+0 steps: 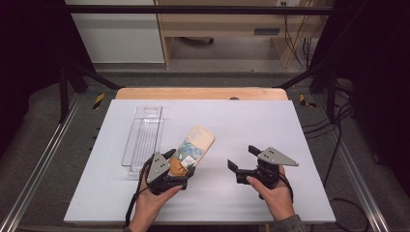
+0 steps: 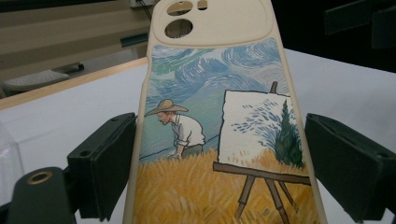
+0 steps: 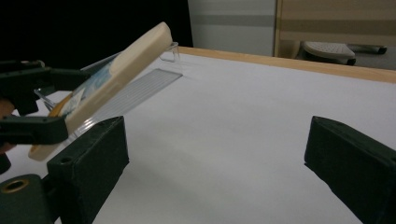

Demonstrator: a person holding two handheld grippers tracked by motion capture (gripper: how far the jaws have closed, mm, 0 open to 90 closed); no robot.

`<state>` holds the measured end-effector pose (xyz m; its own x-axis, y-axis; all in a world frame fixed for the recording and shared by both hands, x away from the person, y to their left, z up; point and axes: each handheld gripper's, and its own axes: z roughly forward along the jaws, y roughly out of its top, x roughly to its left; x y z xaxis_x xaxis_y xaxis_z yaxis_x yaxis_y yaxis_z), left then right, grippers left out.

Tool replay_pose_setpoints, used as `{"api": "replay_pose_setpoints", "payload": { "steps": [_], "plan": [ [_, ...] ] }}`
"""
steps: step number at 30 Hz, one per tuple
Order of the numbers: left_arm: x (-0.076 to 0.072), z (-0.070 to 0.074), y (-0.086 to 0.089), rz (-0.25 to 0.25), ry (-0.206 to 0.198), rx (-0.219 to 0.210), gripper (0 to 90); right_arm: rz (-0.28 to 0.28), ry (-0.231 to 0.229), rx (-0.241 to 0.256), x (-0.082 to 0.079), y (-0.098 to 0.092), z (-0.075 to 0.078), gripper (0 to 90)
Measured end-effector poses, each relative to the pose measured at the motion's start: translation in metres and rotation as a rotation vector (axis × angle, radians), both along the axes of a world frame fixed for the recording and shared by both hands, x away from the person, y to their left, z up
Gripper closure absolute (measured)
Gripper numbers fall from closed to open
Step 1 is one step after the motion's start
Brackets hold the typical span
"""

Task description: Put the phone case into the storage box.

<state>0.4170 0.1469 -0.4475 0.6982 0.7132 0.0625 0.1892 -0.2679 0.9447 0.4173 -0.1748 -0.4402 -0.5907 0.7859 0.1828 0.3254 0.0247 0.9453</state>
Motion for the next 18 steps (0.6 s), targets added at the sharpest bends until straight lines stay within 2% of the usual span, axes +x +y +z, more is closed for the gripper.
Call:
{"api": "replay_pose_setpoints", "payload": {
  "steps": [10, 18],
  "plan": [
    [-0.006, 0.003, -0.003, -0.009, -0.033, -0.007, 11.4, 0.031, 0.018, 0.038, 0.010, 0.013, 0.032, 6.7],
    [-0.009, 0.005, -0.005, -0.009, -0.057, -0.001, 11.4, 0.065, 0.041, 0.046, 0.014, 0.028, 0.039, 7.0]
  ]
}}
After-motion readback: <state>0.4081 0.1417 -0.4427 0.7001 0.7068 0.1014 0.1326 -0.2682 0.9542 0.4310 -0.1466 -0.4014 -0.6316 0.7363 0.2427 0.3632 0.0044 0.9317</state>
